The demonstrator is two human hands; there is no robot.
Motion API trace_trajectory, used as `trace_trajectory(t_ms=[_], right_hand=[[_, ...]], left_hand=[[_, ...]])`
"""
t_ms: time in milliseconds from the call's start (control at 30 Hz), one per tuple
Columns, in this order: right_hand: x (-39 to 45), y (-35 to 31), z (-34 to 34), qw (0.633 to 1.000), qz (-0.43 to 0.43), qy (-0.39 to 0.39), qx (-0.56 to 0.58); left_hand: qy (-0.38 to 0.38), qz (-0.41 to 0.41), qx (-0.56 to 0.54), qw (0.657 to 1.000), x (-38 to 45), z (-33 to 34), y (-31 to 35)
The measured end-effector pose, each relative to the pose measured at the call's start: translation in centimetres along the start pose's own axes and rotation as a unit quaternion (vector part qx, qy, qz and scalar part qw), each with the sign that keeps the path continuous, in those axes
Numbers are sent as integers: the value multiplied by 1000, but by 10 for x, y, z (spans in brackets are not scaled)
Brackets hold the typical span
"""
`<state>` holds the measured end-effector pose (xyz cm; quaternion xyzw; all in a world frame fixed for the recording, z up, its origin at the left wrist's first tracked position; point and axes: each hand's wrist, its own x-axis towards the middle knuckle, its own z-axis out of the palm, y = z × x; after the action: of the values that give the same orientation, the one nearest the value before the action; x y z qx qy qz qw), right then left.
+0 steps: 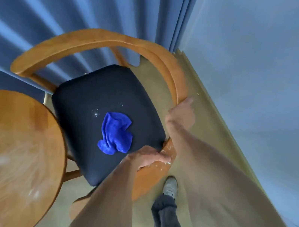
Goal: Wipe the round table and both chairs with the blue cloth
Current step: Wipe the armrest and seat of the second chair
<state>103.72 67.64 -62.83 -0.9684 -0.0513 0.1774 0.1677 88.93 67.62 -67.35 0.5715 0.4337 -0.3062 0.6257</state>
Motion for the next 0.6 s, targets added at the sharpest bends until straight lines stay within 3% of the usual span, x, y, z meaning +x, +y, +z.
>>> trace_trajectory(t_ms=[167, 367, 600], right_hand=[[6, 6, -10, 999, -21, -37, 14], [23, 16, -15, 999, -16, -23, 15], [63, 36, -40, 1000, -18, -9, 21]], left_hand=[[7, -1, 10, 1000, 3, 4, 2], [-17, 7, 1, 1000, 13, 18, 17], [7, 7, 5, 1000, 21, 56, 64]])
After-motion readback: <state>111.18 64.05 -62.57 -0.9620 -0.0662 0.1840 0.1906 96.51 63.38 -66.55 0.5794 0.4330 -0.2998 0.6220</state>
